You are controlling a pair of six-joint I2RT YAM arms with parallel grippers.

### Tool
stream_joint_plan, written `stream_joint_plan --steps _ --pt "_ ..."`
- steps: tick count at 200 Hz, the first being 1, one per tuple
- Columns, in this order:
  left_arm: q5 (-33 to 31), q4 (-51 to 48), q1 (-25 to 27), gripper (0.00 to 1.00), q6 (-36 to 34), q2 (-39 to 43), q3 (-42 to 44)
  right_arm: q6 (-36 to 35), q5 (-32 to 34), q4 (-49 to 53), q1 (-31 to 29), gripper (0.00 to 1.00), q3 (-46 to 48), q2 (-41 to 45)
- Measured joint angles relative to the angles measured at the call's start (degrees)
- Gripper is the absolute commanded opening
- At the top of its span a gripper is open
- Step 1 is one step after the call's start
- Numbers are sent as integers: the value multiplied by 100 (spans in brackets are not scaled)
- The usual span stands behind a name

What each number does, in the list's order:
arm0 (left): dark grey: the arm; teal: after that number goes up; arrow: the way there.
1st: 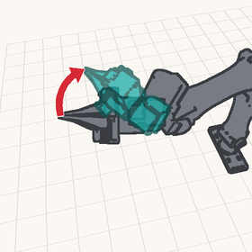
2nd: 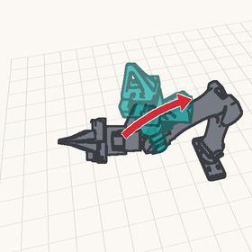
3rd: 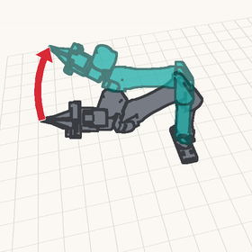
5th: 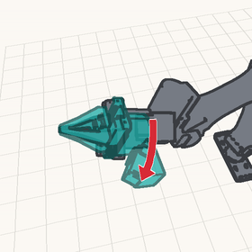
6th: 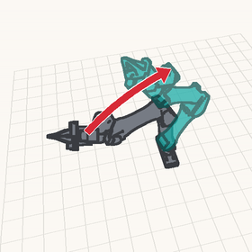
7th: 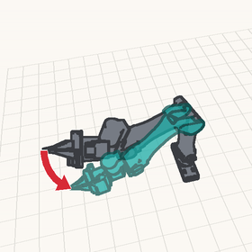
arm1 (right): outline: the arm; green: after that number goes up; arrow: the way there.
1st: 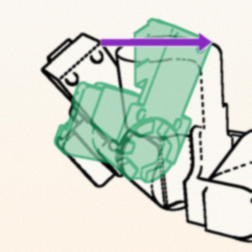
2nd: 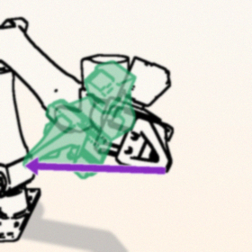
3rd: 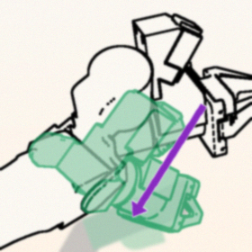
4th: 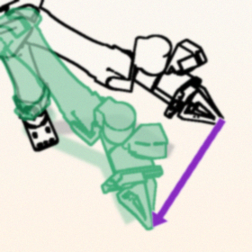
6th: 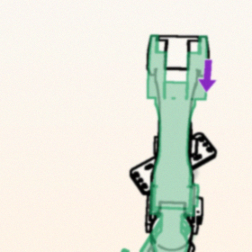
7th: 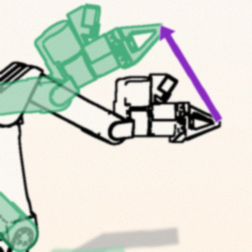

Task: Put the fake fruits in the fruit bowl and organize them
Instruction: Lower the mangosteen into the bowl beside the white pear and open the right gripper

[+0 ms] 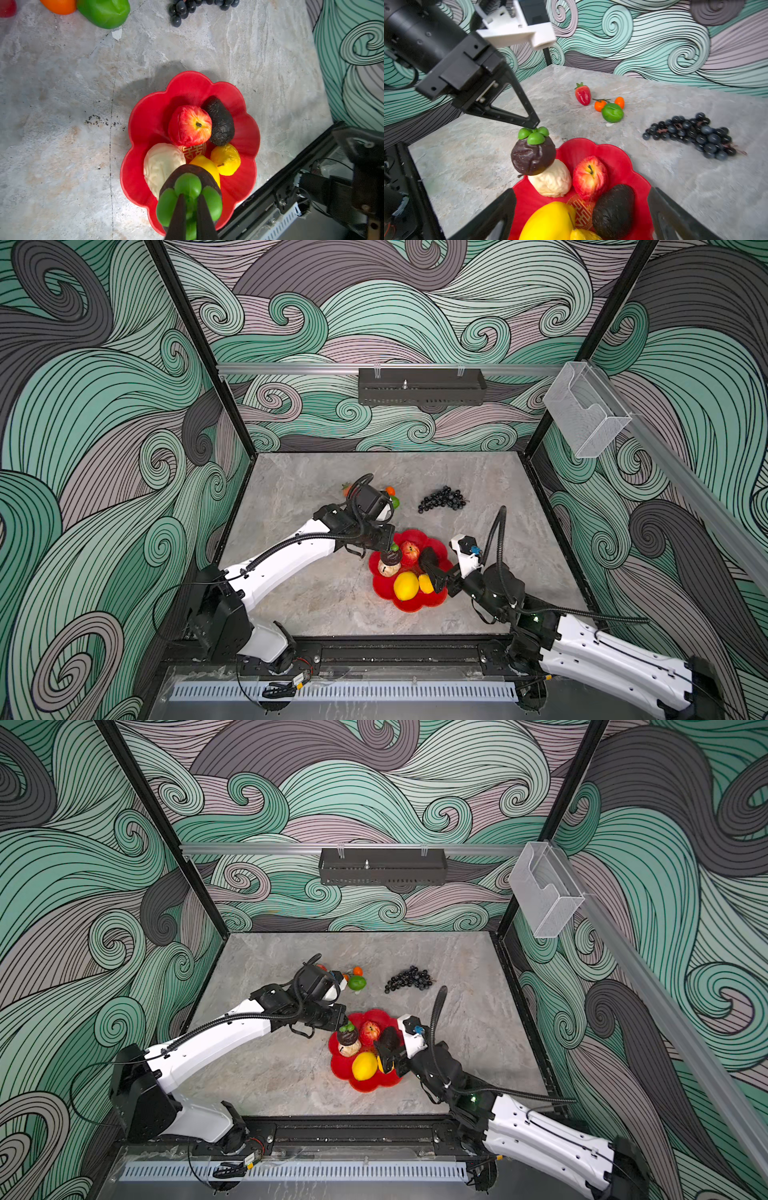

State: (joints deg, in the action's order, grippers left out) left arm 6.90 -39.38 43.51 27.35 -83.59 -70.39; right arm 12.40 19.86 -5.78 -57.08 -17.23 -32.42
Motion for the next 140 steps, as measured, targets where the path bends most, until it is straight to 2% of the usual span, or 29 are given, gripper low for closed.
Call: stream_joint_plan --steps 29,55,140 --pt "-461 90 68 3 -127 -361 -142 415 293 332 81 99 560 957" --pt "-791 243 90 3 -267 -629 -343 623 422 706 109 99 717 1381" --pt "-1266 772 170 1 -584 -1189 -439 761 520 905 144 99 717 1438"
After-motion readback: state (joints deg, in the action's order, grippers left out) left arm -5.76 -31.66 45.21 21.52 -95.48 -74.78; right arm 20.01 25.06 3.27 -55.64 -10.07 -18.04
